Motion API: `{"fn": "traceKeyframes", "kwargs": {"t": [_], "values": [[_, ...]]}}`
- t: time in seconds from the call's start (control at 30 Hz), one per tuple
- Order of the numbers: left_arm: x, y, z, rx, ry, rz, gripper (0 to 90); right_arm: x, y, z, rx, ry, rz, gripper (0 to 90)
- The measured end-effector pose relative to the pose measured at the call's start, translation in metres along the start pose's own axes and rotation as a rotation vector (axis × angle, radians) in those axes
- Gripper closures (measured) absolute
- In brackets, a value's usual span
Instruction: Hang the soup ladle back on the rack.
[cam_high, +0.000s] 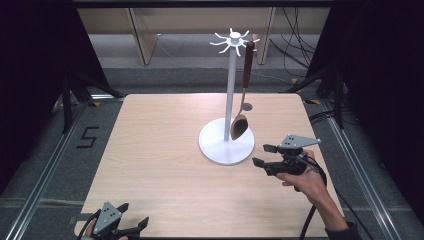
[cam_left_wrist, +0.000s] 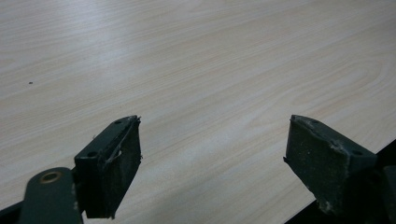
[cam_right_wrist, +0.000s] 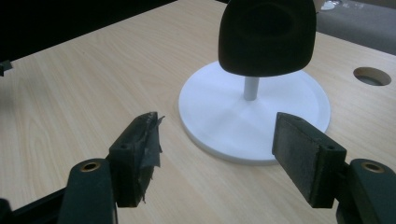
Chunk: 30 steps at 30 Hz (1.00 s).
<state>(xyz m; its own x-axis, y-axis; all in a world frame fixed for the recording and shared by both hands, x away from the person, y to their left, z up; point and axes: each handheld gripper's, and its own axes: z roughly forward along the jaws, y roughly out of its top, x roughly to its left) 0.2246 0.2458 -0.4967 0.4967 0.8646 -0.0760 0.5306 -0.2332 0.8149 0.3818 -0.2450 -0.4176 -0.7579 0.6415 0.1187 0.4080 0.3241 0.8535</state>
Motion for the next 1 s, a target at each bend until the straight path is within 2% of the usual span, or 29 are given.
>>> {"fn": "traceKeyframes", "kwargs": {"t": [0.03, 0.07, 0.1, 0.13, 0.27, 0.33, 0.47, 0.57, 0.6, 0.63, 0.67, 0.73, 0.77, 0.8, 0.83, 0.87, 0.9, 0.97, 1.0], "values": [[0.0, 0.0, 0.0, 0.001, 0.0, -0.004, 17.5, -0.002, 0.0, 0.0, -0.001, -0.013, -0.035, 32.7], [0.0, 0.0, 0.0, 0.001, 0.0, -0.004, 17.5, 0.0, -0.002, 0.001, -0.01, -0.019, -0.019, 32.7], [-0.001, 0.0, 0.001, -0.005, 0.0, -0.01, 17.5, 0.0, -0.002, 0.0, 0.01, -0.011, -0.018, 32.6], [-0.001, 0.0, 0.001, -0.009, 0.0, -0.015, 17.5, -0.001, -0.003, 0.001, 0.002, -0.01, -0.036, 32.4], [0.0, 0.0, 0.0, -0.001, 0.0, 0.0, 17.5, 0.001, -0.007, 0.0, 0.005, -0.02, -0.052, 32.3], [0.0, 0.0, 0.0, -0.003, 0.0, -0.001, 17.5, 0.002, -0.009, -0.001, 0.01, -0.02, -0.054, 32.2], [0.0, 0.0, 0.0, 0.0, 0.003, -0.002, 17.5, 0.007, -0.014, -0.002, 0.012, -0.008, -0.022, 32.1], [0.0, 0.0, -0.001, 0.004, 0.007, 0.005, 17.5, 0.008, -0.016, -0.003, 0.018, -0.012, -0.023, 31.9], [0.0, 0.0, -0.001, 0.004, 0.007, 0.01, 17.5, 0.007, -0.017, -0.003, 0.013, -0.008, -0.056, 31.9], [0.0, 0.0, -0.001, 0.003, 0.007, 0.003, 17.5, 0.01, -0.018, -0.004, 0.026, -0.004, -0.019, 31.9], [0.0, 0.0, -0.001, 0.002, 0.007, 0.002, 17.5, 0.009, -0.021, -0.004, 0.019, -0.013, -0.044, 31.8], [0.0, 0.0, -0.001, 0.004, 0.008, 0.008, 17.5, 0.009, -0.023, -0.004, 0.033, -0.01, -0.039, 31.8], [0.0, 0.0, -0.001, 0.004, 0.007, 0.004, 17.5, 0.008, -0.026, -0.004, 0.033, -0.021, -0.066, 31.7], [-0.001, 0.0, -0.001, -0.001, 0.003, -0.001, 17.5, 0.009, -0.029, -0.003, 0.047, -0.003, -0.047, 31.6], [-0.001, 0.0, -0.001, -0.001, 0.003, -0.001, 17.5, 0.012, -0.031, -0.004, 0.059, -0.018, -0.026, 31.6], [-0.001, 0.0, -0.001, -0.001, 0.004, -0.002, 17.5, 0.009, -0.033, -0.003, 0.048, -0.023, -0.069, 31.6], [-0.001, 0.0, -0.001, -0.001, 0.004, -0.002, 17.5, 0.009, -0.033, -0.003, 0.048, -0.023, -0.069, 31.6], [-0.001, 0.0, -0.001, -0.001, 0.003, 0.0, 17.5, 0.013, -0.038, -0.003, 0.073, -0.017, -0.032, 31.6], [-0.001, 0.0, -0.001, -0.001, 0.003, 0.0, 17.5, 0.012, -0.041, -0.002, 0.069, -0.017, -0.042, 31.5]]}}
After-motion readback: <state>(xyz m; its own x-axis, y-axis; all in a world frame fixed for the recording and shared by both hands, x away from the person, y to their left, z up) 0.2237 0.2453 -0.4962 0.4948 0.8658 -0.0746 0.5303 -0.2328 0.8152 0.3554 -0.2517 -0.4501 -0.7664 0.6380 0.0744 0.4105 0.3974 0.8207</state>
